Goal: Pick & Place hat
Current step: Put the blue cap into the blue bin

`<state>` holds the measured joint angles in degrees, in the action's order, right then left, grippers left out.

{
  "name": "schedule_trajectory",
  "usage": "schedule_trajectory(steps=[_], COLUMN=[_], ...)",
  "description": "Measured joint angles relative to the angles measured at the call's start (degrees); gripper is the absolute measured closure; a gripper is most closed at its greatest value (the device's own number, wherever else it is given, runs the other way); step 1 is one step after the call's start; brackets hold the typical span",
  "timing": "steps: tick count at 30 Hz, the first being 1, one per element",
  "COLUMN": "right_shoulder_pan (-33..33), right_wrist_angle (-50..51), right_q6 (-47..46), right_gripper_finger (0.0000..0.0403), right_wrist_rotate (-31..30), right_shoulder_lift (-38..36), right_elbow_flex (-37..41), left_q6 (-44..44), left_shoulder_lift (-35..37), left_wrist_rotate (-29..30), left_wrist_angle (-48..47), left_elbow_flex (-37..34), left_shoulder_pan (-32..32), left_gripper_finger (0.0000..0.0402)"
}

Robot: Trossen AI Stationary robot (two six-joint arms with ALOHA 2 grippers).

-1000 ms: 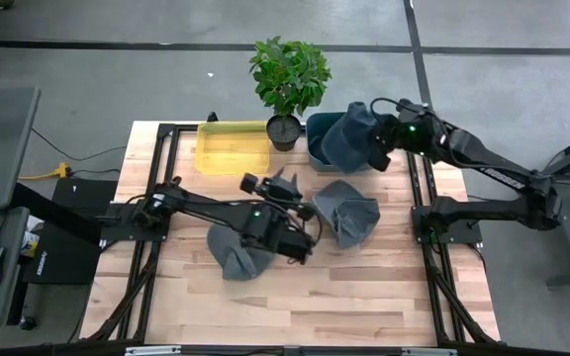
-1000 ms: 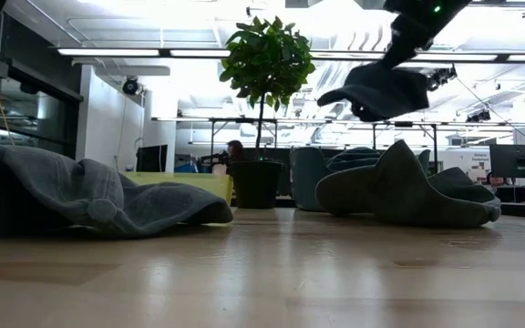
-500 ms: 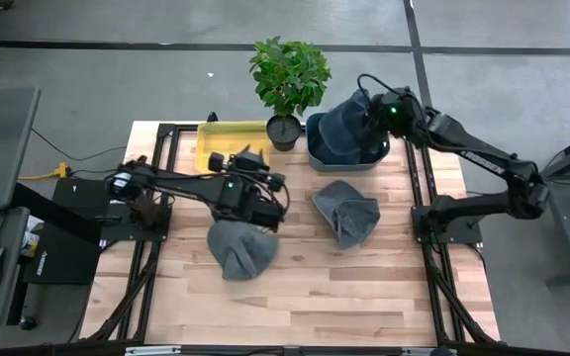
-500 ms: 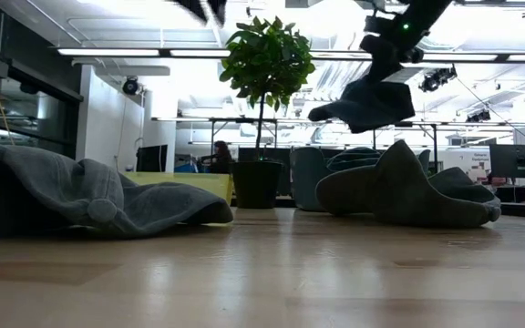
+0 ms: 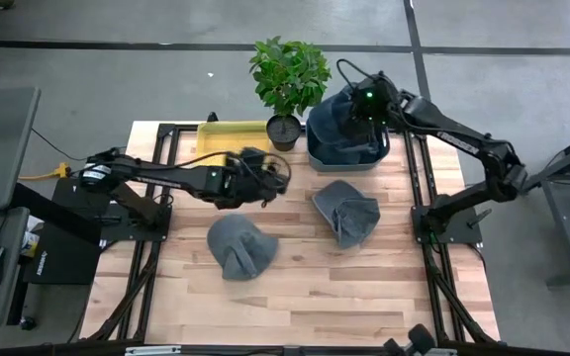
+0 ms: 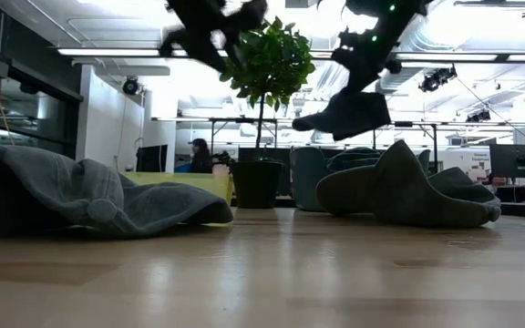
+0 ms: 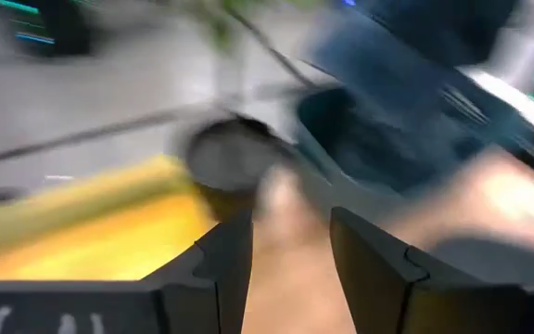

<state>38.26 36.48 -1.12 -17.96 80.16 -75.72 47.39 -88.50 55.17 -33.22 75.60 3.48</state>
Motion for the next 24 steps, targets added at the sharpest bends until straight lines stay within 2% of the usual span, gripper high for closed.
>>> schedule_trajectory(steps=[3, 5, 13, 20, 24], right_shoulder_pan=[-0.02, -0.02, -1.29, -2.45, -2.43], right_wrist_angle=[0.45, 0.38, 0.52, 0.70, 0.87], right_q6=[-2.34, -3.60, -7.82, -10.17, -12.24], right_gripper_finger=[0.0402, 0.0402, 0.0402, 0.0403, 0.0403], right_wrist_rotate=[0.23, 0.61, 0.03, -2.04, -0.87], right_shoulder_lift=[1.86, 2.74, 4.49, 7.17, 7.99], right_elbow_flex=[0.02, 0.24, 0.65, 0.65, 0.65], left_q6=[-13.39, -15.90, -18.22, -22.97, -22.95], left_shoulder_lift=[1.57, 1.82, 3.07, 6.23, 7.19], left_wrist_rotate=[-13.52, -21.14, -35.51, -47.60, -53.71], left_wrist_angle=[19.44, 28.50, 31.26, 48.64, 50.27], left_elbow_flex=[-6.20, -9.03, -14.30, -20.72, -22.67], left_shoulder_pan=[-2.33, -4.06, -9.74, -13.29, -15.49], left_gripper_finger=[0.0259, 0.0259, 0.0259, 0.0259, 0.0259])
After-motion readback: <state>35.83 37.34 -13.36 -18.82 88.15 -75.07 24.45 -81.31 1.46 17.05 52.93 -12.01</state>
